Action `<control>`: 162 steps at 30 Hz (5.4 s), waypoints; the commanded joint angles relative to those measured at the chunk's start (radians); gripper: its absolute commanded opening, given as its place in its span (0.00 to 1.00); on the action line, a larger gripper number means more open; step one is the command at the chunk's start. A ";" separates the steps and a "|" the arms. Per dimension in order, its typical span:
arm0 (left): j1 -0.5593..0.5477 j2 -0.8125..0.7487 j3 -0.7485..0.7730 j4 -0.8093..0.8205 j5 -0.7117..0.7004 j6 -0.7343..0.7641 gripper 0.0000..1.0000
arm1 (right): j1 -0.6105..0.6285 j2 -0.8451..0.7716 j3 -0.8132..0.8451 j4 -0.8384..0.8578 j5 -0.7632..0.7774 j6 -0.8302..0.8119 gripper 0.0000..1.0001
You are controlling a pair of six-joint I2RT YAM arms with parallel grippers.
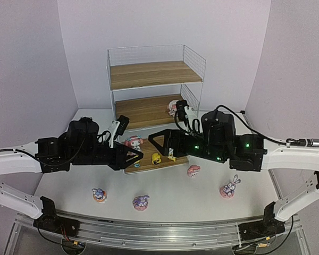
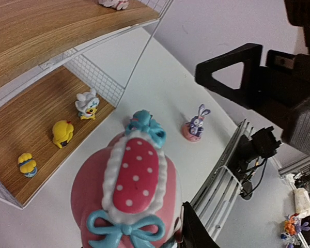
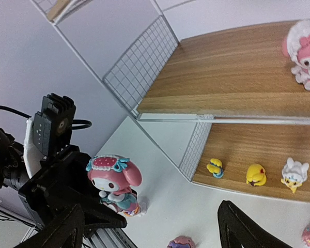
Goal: Place and organize the plastic toys onto the shelf
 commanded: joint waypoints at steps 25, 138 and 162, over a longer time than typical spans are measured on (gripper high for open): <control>-0.015 0.116 0.164 -0.022 0.102 0.206 0.00 | 0.003 0.265 0.245 -0.147 -0.221 0.031 0.70; -0.015 -0.409 -0.164 -0.113 -0.238 -0.135 1.00 | -0.172 0.450 0.125 0.710 0.169 -0.602 0.19; -0.015 -0.400 -0.156 -0.109 -0.227 -0.132 1.00 | -0.172 0.419 0.095 0.710 0.161 -0.592 0.69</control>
